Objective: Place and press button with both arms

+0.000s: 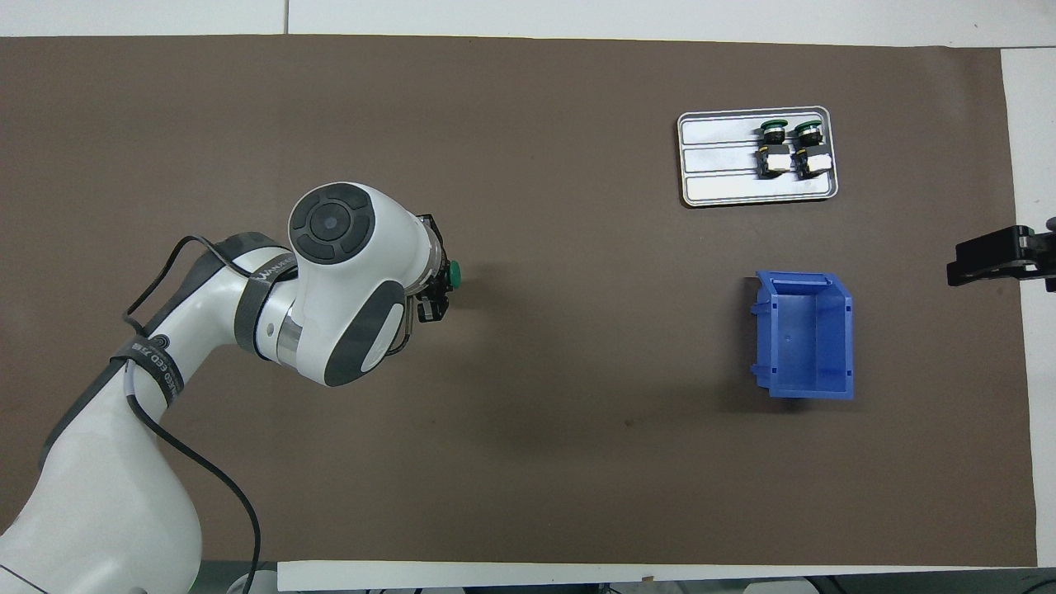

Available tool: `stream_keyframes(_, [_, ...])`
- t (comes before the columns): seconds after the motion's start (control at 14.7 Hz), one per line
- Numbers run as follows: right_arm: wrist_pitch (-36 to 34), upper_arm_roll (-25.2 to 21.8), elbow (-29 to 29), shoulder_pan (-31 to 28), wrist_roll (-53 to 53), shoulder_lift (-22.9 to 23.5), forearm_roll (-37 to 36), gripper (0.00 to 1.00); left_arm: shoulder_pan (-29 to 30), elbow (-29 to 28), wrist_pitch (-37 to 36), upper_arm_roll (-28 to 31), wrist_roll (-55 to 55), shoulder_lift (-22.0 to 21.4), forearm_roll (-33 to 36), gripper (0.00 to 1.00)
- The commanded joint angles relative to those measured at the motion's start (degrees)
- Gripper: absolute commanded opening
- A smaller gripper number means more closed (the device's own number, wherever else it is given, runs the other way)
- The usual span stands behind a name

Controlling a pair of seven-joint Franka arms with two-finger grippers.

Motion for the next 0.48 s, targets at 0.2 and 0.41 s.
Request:
stream_keyframes(0.2, [-0.17,0.21,-0.71,-0.39,-0.65,-0.52,0.34,0.98,3.17,-1.12,0.17,0.09,17.02,-1.52,-17.42,0.14])
stream_keyframes(0.41, [-0.17,0.21,-0.71,-0.39,-0.65,-0.52,0.34,0.98,5.37,-2.00,-0.09,0.09,27.72,-2.04,-26.55,0.13])
